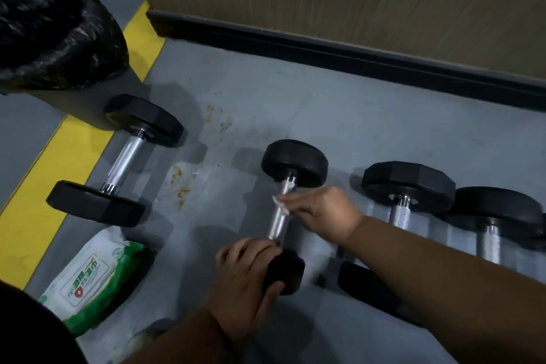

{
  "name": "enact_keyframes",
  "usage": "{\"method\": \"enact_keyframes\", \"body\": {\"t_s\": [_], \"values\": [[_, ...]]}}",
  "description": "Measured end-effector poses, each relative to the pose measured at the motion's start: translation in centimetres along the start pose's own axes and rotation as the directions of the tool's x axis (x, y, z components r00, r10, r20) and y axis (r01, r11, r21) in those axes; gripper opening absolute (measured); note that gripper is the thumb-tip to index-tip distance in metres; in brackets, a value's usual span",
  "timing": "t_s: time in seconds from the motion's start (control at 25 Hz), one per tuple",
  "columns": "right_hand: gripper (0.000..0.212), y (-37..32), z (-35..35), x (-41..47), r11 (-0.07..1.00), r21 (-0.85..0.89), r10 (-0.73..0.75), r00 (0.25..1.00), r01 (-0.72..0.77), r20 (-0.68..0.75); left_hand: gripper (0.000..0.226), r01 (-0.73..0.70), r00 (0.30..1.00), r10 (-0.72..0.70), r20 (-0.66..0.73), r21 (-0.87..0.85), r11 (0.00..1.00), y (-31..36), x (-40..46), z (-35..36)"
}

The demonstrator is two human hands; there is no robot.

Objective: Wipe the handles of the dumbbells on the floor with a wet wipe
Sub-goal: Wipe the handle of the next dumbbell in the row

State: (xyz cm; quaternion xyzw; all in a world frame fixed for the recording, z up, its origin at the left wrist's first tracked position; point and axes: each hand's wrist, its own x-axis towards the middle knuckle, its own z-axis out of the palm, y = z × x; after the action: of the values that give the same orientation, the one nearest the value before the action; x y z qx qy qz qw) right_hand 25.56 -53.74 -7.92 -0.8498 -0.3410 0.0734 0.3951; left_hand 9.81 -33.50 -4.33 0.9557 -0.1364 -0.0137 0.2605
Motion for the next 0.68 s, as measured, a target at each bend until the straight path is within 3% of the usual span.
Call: {"method": "enact_keyframes", "body": {"t_s": [0.12,0.2,0.36,0.52,0.68], "values": [[0.029,-1.1,0.7,-1.9,0.976,-0.044,-0.200,0.963,0.211,0.180,0.045,0.007,1.000,-0.007,-0.003,0.000,1.000,-0.1,0.1,0.0],[0.025,-0.9,0.4,-0.8,0.962,-0.057,-0.251,0.945,0.268,0.211,0.045,0.013,1.000,-0.013,0.003,0.010,1.000,-0.1,0.1,0.0],[0.020,0.1,-0.4,1.0,0.990,-0.114,-0.078,0.997,0.077,0.000,0.045,0.011,1.000,-0.011,-0.010,0.011,1.000,-0.2,0.2,0.1],[0.024,-0.9,0.8,0.1,0.935,-0.350,-0.072,0.997,0.056,-0.031,0.046,0.014,1.000,-0.014,0.018,0.014,1.000,0.0,0.1,0.1],[0.015,-2.2,1.6,-0.3,0.970,-0.244,-0.008,1.000,0.002,-0.025,0.045,0.023,0.999,-0.024,0.026,0.044,0.999,0.2,0.3,0.0]]}}
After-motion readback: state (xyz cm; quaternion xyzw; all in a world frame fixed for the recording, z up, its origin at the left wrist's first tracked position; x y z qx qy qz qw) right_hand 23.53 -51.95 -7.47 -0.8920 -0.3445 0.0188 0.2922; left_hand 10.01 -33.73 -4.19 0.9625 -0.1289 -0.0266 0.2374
